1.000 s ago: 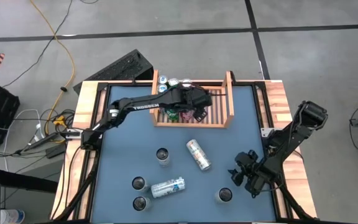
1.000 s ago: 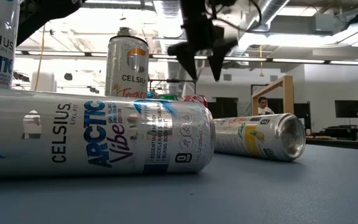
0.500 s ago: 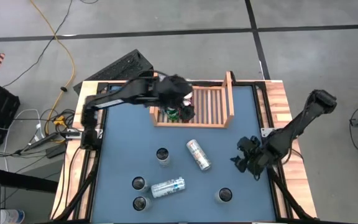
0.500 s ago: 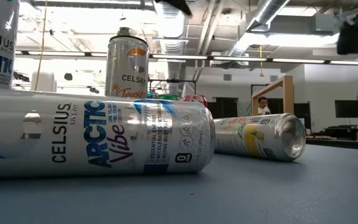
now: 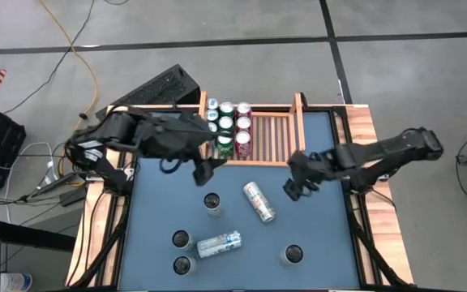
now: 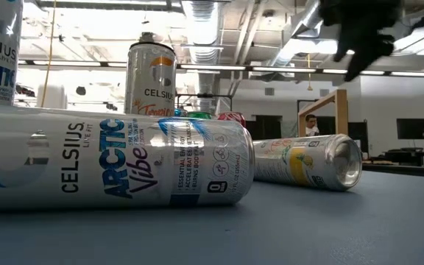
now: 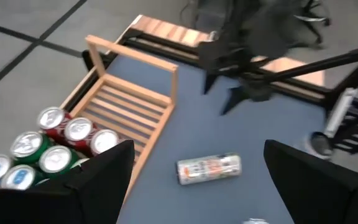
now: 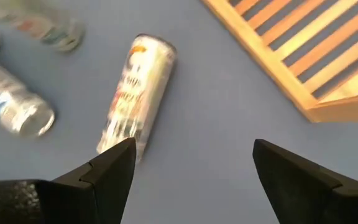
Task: Place canned beverage on shelf
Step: Put the light yellow soda can on the shelf
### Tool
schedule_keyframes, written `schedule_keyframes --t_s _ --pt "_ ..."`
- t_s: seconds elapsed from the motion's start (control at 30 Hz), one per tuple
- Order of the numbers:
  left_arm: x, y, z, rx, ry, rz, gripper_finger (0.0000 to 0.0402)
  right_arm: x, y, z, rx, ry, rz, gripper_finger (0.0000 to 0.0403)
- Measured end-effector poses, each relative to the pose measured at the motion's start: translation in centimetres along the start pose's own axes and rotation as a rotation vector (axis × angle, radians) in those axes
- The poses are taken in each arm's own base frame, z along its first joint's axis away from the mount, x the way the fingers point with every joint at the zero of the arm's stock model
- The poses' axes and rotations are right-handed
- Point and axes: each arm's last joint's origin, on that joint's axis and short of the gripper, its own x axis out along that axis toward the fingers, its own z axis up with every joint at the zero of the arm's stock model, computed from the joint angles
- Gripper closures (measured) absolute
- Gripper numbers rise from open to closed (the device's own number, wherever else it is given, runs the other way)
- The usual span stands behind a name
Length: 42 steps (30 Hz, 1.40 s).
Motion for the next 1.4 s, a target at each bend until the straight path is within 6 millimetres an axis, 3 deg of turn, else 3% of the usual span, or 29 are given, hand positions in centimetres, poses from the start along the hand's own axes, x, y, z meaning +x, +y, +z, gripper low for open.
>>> schedule_keyframes --t_s 0.27,0.47,0.67,0.87,1.03,1.2,1.4 --pt "-3.5 -1.7 -0.7 -0.019 -0.034 -0.097 0.0058 3.8 3.9 4.5 -0.028 0.102 -0.112 0.0074" --pt "-4.9 -2.8 -1.4 -0.01 -0.028 -0.15 0.0058 8.7 5.6 5.0 -0.042 0.186 -0.157 0.0074" --pt "-5.5 -3.3 -2.2 0.03 -0.014 -0.109 0.0058 13.2 6.8 5.0 -0.025 0.246 -0.091 0.0074" --pt "-5.6 -3.2 -2.6 0.053 0.01 -0.073 0.0058 14.3 6.6 5.6 -0.008 0.224 -0.09 0.0074" --pt "-5.6 -3.2 -2.6 0.066 0.008 -0.064 0.0058 16.8 5.5 6.2 -0.005 0.253 -0.126 0.0074" --pt "-5.6 -3.1 -2.7 0.074 0.006 -0.054 0.0058 19.2 5.6 6.0 -0.005 0.299 -0.072 0.0075" --pt "-5.6 -2.9 -2.9 0.093 0.022 -0.026 0.0058 19.1 5.6 6.0 0.017 0.28 -0.097 0.0126"
